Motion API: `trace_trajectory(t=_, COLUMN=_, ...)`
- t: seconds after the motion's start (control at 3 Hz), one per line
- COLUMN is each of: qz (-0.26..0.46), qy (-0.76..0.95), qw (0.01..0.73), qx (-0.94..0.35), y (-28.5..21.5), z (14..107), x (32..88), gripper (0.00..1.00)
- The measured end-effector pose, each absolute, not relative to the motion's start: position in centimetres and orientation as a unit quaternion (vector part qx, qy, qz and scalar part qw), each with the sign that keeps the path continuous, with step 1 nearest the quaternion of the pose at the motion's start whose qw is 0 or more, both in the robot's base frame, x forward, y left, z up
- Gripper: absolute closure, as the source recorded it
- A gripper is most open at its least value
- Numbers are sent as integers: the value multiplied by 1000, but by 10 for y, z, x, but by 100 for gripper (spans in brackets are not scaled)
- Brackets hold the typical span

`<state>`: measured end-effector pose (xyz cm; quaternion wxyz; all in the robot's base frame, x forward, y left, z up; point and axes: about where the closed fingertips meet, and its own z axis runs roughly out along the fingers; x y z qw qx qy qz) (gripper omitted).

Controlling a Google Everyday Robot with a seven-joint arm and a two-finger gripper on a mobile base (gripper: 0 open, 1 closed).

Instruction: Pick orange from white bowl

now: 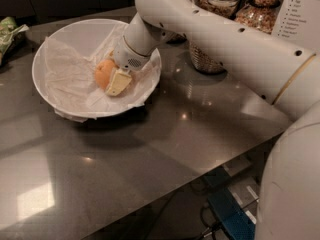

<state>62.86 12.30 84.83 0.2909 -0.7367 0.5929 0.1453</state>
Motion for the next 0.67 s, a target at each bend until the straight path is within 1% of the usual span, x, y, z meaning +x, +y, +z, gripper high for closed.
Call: trace_trajectory(t=0.67, qz=145, qy=593, qw=291, qx=-737, y=123, z=851, x=629, gripper=100)
